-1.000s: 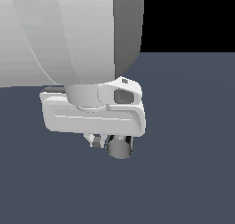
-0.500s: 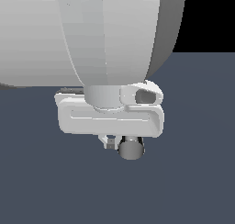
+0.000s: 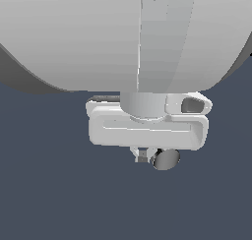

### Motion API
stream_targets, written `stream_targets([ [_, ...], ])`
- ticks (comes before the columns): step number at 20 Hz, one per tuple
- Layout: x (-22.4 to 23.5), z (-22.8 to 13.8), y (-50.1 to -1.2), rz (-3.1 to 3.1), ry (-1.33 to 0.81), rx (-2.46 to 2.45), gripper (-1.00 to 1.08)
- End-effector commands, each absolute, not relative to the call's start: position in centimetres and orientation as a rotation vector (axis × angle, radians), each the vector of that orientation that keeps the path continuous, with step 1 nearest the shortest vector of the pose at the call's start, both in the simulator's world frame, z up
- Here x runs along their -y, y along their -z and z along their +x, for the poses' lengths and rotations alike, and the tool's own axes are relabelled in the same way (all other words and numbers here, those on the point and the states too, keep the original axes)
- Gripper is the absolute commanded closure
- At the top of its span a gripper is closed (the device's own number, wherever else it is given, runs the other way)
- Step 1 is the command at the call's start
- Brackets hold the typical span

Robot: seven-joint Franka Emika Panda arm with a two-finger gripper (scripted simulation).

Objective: Turn on the faucet by rotating a designated handle.

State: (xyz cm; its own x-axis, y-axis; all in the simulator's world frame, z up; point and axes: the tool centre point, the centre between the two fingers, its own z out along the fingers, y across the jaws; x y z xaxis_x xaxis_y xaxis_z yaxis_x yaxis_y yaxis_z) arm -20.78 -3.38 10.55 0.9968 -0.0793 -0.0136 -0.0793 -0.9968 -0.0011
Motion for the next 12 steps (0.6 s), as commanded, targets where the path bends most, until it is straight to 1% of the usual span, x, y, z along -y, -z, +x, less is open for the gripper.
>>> stream_targets([
  [1, 5.3, -19.9, -10.6, -3.137, 0.0, -0.148, 1.08],
  [12, 10.2, -20.0, -10.6, -3.138, 0.0, -0.148, 1.08],
])
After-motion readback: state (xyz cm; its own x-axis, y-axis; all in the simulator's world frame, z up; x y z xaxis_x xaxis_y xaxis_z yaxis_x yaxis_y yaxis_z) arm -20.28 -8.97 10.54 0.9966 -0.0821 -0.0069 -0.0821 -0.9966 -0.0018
